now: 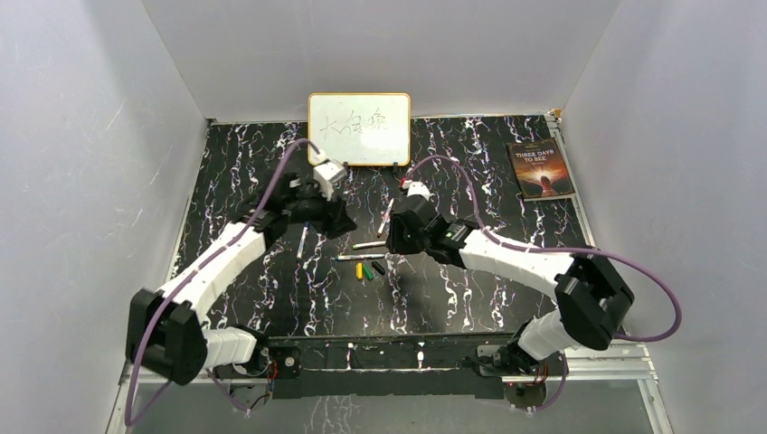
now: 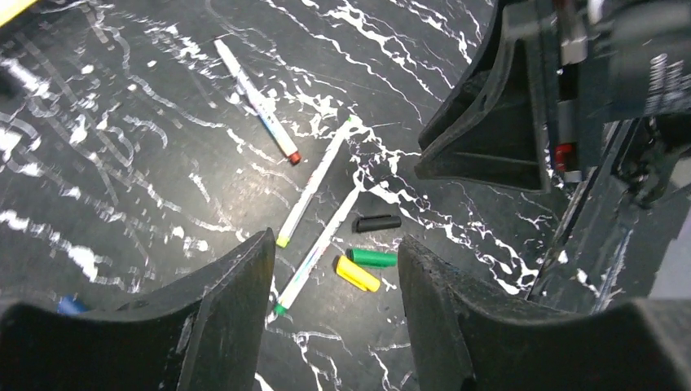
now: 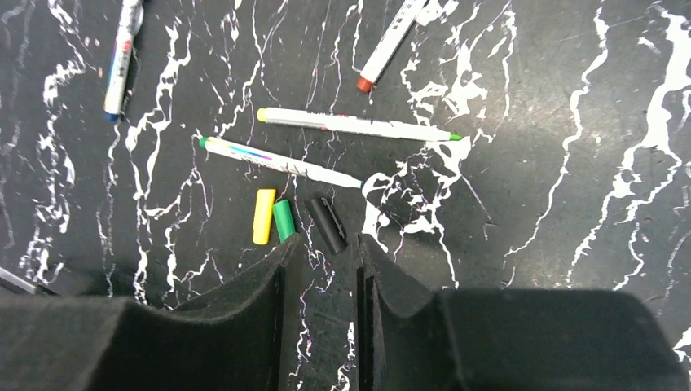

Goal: Insert the pens into the pen caps

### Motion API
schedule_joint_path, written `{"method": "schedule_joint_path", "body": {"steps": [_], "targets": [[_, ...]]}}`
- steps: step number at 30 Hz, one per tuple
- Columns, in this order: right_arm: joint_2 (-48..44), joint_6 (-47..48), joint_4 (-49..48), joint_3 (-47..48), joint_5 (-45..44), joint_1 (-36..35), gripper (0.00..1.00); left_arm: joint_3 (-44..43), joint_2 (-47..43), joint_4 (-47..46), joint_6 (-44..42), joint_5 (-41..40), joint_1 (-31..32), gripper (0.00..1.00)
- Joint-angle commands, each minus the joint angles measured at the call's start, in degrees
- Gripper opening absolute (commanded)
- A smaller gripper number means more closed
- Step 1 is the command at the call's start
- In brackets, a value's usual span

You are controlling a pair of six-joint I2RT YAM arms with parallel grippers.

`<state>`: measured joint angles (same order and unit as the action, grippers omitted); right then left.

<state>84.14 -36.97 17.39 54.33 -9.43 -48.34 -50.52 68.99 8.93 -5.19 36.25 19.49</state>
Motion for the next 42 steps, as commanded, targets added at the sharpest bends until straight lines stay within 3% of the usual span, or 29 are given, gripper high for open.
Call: {"method": "schedule_joint_path", "body": {"steps": [1,3,5,9,12,26,42], "targets": [[-6.6,-0.5,-4.5,-1.5,1.9,4.2,0.28,-5.8,8.6,0.9,-8.8,-5.2,7.2,0.52],[-10.5,-0.9,-4.2,-3.9,2.1,5.8,0.30,-8.1,14.6,2.0,-10.0,-6.2,8.6,0.27],[-14.5,-0.9,-2.9,-6.2,1.5,7.0,0.31,-9.3,19.2,2.1,-10.7,-6.5,9.0,0.22],[-22.2,-0.3,1.3,-9.7,-1.1,8.2,0.31,-9.9,24.3,1.5,-12.1,-7.8,10.1,0.35],[-26.4,0.4,4.0,-12.0,-3.0,8.5,0.32,-10.0,26.3,1.6,-13.0,-9.5,11.8,0.38],[-27.8,0.4,3.6,-14.9,1.3,9.3,0.33,-9.4,29.7,-0.3,-13.3,-17.6,15.0,0.37],[-28.9,0.8,3.6,-16.7,1.0,9.6,0.33,-11.2,33.4,-0.9,-14.7,-17.4,15.6,0.39]]}}
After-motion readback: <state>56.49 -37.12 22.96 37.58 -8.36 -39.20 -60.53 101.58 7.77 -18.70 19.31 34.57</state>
